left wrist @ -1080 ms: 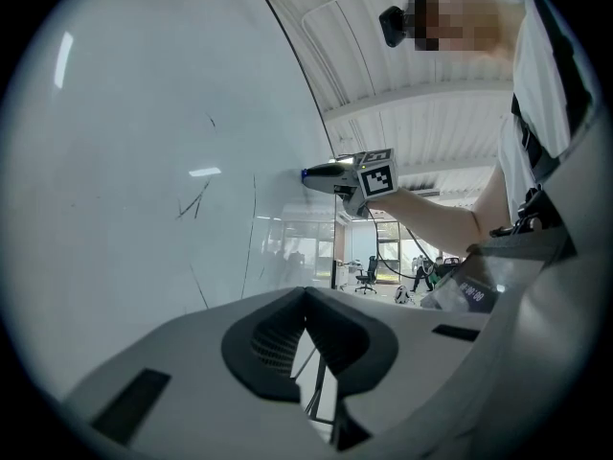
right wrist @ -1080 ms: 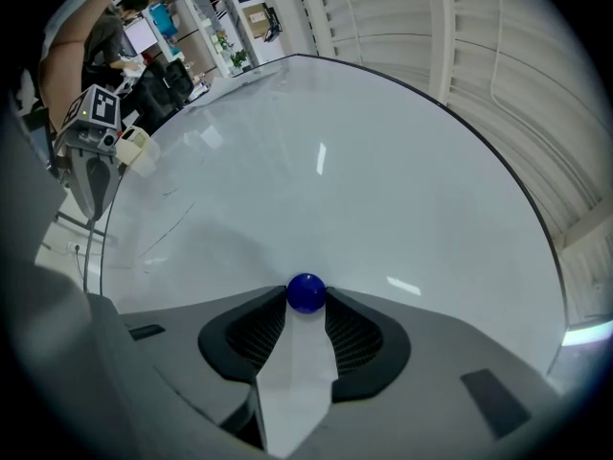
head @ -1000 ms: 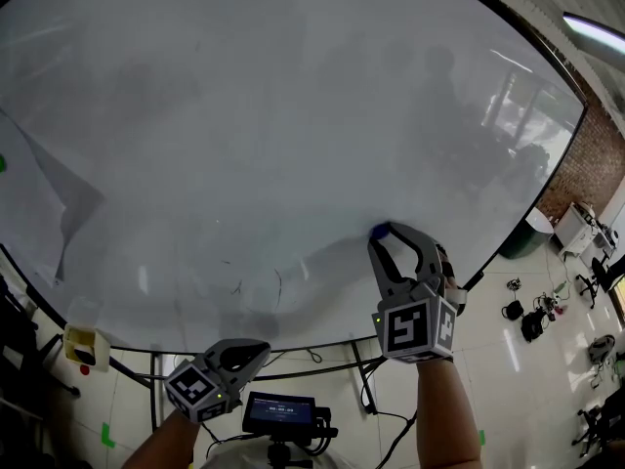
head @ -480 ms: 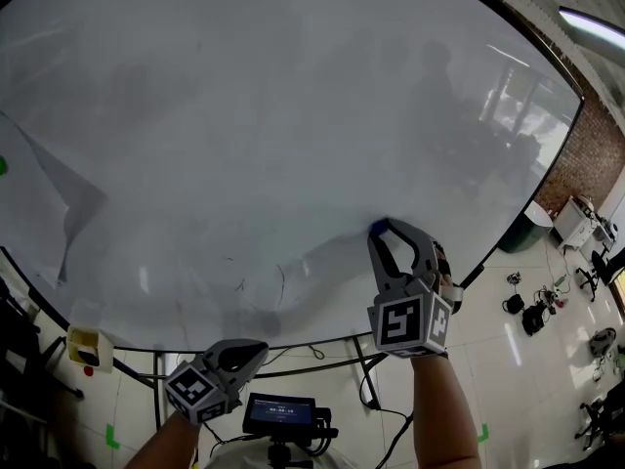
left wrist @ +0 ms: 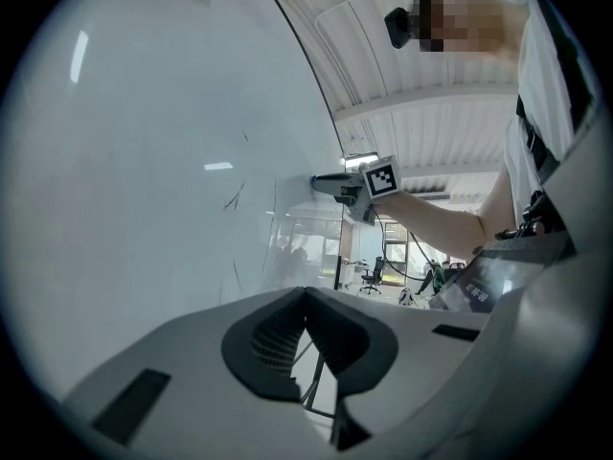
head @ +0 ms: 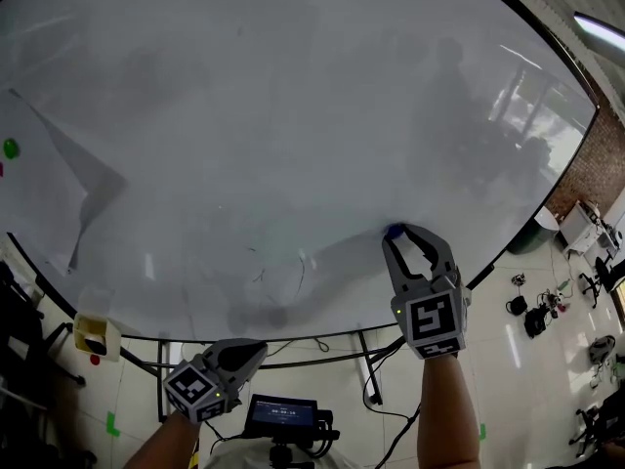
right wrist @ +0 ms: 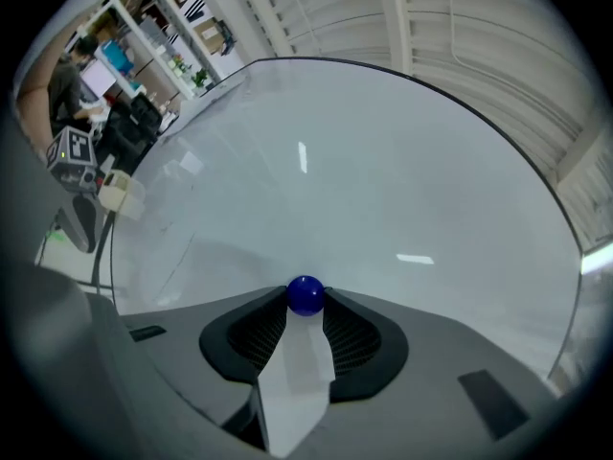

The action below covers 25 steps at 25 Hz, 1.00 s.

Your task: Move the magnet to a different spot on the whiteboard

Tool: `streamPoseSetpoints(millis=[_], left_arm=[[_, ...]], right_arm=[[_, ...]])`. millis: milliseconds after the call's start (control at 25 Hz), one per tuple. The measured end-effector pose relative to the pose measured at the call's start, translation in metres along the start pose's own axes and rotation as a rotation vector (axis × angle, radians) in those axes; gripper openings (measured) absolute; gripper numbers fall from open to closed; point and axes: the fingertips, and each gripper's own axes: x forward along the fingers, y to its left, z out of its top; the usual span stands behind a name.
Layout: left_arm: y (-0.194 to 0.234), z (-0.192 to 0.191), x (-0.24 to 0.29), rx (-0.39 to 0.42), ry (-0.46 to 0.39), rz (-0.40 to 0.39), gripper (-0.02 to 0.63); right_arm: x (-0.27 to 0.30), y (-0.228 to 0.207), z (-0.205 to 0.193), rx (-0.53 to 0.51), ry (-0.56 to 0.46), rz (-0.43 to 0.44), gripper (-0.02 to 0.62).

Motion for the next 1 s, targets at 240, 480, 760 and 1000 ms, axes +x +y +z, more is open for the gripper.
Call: streamPoseSetpoints(millis=[240, 480, 760, 1000], left_arm=[[-0.001, -0.008, -0.006, -0.025, 0.006, -0.016, 0.008], [-0.008, -0.012, -0.010, -0.043, 0.014, -0.044, 0.008], [-0.012, -0.030, -0.019, -0.056, 0.036, -0.072, 0.008], [-0.019, -0.034, -0.018, -0.071, 0.051, -0.123, 0.008]], right_arm=[[-0.007, 0.014, -0.007, 0.120, -0.002, 0.041, 0.138], [-0.022, 0.025, -0.017, 0.321, -0.031, 0.095, 0.138], [-0.043, 0.048, -0.034, 0.747, -0.080, 0.188, 0.138], [-0.064, 0.068, -0.048, 0.945, -0.109, 0.218, 0.138]])
